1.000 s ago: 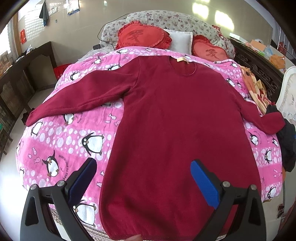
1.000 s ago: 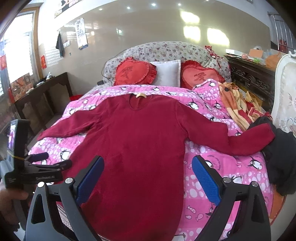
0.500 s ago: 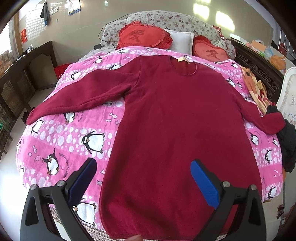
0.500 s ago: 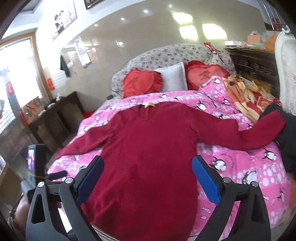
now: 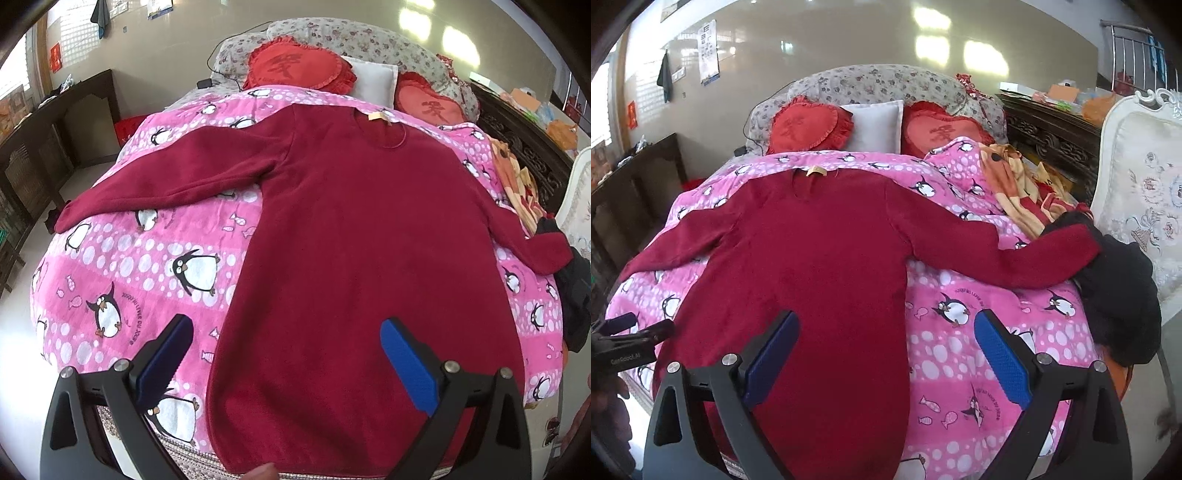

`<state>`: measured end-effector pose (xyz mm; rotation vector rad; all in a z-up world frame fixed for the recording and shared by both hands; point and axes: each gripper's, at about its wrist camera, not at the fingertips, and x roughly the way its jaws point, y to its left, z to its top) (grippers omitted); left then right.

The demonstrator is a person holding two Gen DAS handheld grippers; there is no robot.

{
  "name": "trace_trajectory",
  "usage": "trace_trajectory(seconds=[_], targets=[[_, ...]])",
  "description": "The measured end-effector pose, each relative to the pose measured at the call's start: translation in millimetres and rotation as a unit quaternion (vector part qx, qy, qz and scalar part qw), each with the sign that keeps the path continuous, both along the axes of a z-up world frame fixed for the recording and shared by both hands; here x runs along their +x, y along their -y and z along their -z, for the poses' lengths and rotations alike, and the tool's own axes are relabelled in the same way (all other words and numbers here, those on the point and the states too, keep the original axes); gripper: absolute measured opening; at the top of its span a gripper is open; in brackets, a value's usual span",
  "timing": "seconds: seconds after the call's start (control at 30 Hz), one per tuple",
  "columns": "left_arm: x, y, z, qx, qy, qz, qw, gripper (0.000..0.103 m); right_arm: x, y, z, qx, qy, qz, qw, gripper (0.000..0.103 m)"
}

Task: Fold small clothes

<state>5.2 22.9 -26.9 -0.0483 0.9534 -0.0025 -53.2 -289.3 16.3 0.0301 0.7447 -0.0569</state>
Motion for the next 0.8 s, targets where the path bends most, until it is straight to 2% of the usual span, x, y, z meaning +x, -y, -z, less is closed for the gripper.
trace_trajectory(seconds=[0.27, 0.53, 0.7, 0.8], targets=[[-2.4, 2.1, -1.2, -0.015, 0.006, 0.014, 0.9998, 0.103, -0.9, -0.7, 1.8, 0.001, -0.004, -0.006, 1.000, 0.070], [-0.4, 1.9, -2.6, -0.004, 0.007, 0.009, 0.9999, 0.103, -2.6, 0.8, 2.1, 0.003, -0.004, -0.006, 1.000, 0.070], [-1.9, 3.7, -2.5, 0.015, 0.015, 0.019, 0.9996, 0.103, -3.1, -1.0, 2.2, 0.005, -0.004, -0.015, 1.000, 0.070], [-1.7, 3.0, -0.6, 0.004, 0.011, 0.026, 0.9996, 0.103, -0.9, -5.5, 3.2, 0.006, -0.006, -0.019, 1.000, 0.070]])
